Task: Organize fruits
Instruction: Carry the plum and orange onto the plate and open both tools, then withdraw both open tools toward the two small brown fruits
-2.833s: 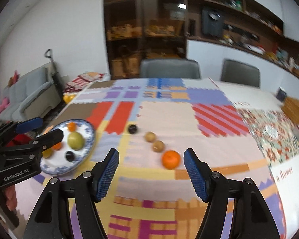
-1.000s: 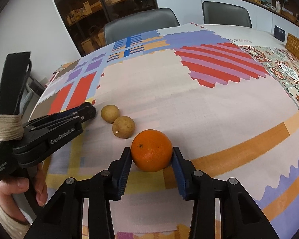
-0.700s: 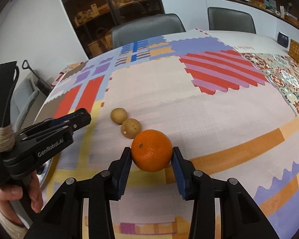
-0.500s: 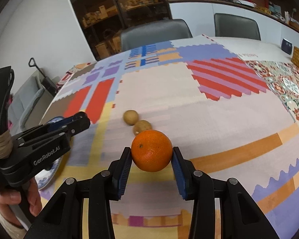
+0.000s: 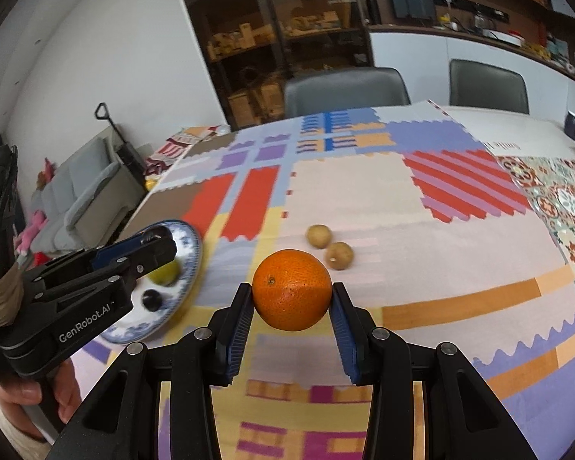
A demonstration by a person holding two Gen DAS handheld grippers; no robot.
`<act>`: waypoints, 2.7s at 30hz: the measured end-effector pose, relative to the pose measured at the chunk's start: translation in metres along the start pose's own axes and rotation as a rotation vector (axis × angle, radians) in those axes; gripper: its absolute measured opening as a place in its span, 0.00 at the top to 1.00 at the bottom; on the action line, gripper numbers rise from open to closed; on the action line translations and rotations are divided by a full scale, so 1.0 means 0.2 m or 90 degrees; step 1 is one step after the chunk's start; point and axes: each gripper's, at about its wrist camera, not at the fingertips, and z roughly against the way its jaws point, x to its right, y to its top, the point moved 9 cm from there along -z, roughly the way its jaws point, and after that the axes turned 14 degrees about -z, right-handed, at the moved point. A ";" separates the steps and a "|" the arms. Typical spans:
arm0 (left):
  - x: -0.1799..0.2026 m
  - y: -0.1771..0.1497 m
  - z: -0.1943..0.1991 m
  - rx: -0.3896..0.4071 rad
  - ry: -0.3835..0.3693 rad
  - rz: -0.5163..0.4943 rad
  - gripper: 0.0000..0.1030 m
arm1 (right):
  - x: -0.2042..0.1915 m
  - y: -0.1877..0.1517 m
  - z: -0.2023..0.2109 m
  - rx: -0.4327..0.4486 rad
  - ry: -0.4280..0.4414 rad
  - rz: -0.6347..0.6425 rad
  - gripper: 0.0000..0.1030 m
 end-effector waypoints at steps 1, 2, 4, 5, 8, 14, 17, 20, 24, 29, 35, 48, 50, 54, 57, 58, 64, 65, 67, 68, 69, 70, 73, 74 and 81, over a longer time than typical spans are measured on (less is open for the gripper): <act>-0.02 -0.01 0.03 0.003 0.007 0.002 0.74 | -0.03 -0.01 0.02 0.002 0.005 0.008 0.60; -0.03 -0.02 0.05 0.006 0.012 0.003 0.74 | -0.05 -0.01 0.02 0.003 0.008 0.014 0.60; -0.06 -0.04 0.09 0.009 0.021 0.008 0.74 | -0.10 -0.02 0.04 0.004 0.016 0.028 0.60; -0.08 -0.06 0.11 0.010 0.026 0.011 0.74 | -0.12 -0.03 0.05 0.004 0.019 0.033 0.60; -0.13 -0.10 0.17 0.014 0.041 0.017 0.73 | -0.19 -0.05 0.07 -0.001 0.032 0.048 0.60; -0.22 -0.19 0.28 0.017 0.068 0.032 0.73 | -0.32 -0.08 0.07 -0.007 0.055 0.079 0.60; -0.25 -0.23 0.32 0.018 0.079 0.043 0.73 | -0.38 -0.10 0.08 -0.008 0.068 0.096 0.60; -0.30 -0.28 0.35 0.014 0.093 0.056 0.73 | -0.45 -0.12 0.07 -0.015 0.086 0.112 0.60; -0.36 -0.33 0.35 0.009 0.102 0.075 0.73 | -0.55 -0.14 0.03 -0.028 0.111 0.140 0.60; -0.43 -0.41 0.33 -0.001 0.099 0.094 0.73 | -0.66 -0.18 -0.05 -0.053 0.137 0.172 0.60; -0.48 -0.51 0.24 -0.021 0.077 0.120 0.74 | -0.76 -0.25 -0.19 -0.096 0.161 0.191 0.60; -0.57 -0.62 0.09 -0.048 0.055 0.156 0.74 | -0.89 -0.33 -0.45 -0.163 0.180 0.212 0.60; -0.57 -0.64 0.07 -0.053 0.053 0.160 0.73 | -0.89 -0.34 -0.48 -0.170 0.180 0.211 0.60; -0.57 -0.65 0.06 -0.058 0.052 0.165 0.73 | -0.90 -0.35 -0.52 -0.181 0.181 0.211 0.60; -0.57 -0.66 0.05 -0.064 0.052 0.170 0.66 | -0.90 -0.36 -0.54 -0.189 0.184 0.204 0.59; -0.58 -0.66 0.05 -0.065 0.057 0.170 0.60 | -0.90 -0.36 -0.55 -0.193 0.186 0.198 0.59; -0.57 -0.64 0.10 -0.058 0.085 0.158 0.58 | -0.89 -0.30 -0.49 -0.156 0.185 0.194 0.48; -0.58 -0.63 0.11 -0.056 0.091 0.156 0.56 | -0.89 -0.29 -0.47 -0.148 0.184 0.196 0.48; -0.57 -0.62 0.14 -0.050 0.099 0.152 0.55 | -0.88 -0.27 -0.43 -0.133 0.177 0.199 0.48; -0.57 -0.61 0.16 -0.046 0.104 0.150 0.55 | -0.87 -0.27 -0.41 -0.124 0.172 0.202 0.48; -0.57 -0.60 0.17 -0.042 0.107 0.147 0.54 | -0.86 -0.26 -0.39 -0.116 0.167 0.204 0.47; -0.55 -0.59 0.19 -0.037 0.111 0.143 0.51 | -0.85 -0.25 -0.36 -0.106 0.161 0.208 0.46; -0.53 -0.55 0.24 -0.022 0.124 0.128 0.49 | -0.82 -0.23 -0.30 -0.085 0.151 0.209 0.43; -0.52 -0.53 0.27 -0.015 0.129 0.121 0.47 | -0.81 -0.22 -0.27 -0.078 0.150 0.210 0.43; -0.40 -0.40 0.34 0.022 0.132 0.081 0.44 | -0.67 -0.15 -0.10 -0.025 0.122 0.196 0.38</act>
